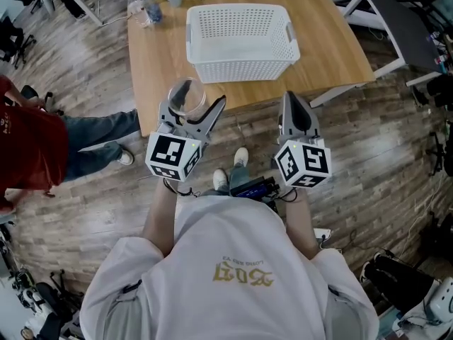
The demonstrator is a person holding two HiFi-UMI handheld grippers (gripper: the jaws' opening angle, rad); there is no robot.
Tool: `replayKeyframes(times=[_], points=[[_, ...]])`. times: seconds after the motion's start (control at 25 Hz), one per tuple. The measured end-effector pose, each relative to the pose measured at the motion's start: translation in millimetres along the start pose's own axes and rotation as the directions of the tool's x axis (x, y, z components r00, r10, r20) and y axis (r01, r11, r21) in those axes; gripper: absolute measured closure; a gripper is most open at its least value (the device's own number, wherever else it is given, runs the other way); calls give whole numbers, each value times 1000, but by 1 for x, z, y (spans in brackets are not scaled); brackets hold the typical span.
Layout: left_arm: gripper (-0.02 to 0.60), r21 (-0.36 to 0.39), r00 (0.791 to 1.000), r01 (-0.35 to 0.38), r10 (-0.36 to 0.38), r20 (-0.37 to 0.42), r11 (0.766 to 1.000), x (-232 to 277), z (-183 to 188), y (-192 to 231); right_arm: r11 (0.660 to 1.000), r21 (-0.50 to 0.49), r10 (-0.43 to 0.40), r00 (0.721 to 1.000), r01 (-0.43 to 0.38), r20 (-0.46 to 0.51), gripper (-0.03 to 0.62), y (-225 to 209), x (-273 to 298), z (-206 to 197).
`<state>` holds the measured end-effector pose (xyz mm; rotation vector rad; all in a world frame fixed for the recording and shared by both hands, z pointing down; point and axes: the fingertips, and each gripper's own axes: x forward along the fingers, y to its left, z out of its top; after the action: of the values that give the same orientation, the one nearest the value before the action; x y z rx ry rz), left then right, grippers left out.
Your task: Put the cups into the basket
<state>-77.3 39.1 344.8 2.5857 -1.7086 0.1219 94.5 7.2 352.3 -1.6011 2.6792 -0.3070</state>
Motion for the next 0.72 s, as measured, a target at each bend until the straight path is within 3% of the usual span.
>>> replayKeyframes(times=[0.72], points=[[250,-12,1000,-21,21,16,1000,79,13,20,999,-9,38,999,-38,-10,583,-46,71,20]])
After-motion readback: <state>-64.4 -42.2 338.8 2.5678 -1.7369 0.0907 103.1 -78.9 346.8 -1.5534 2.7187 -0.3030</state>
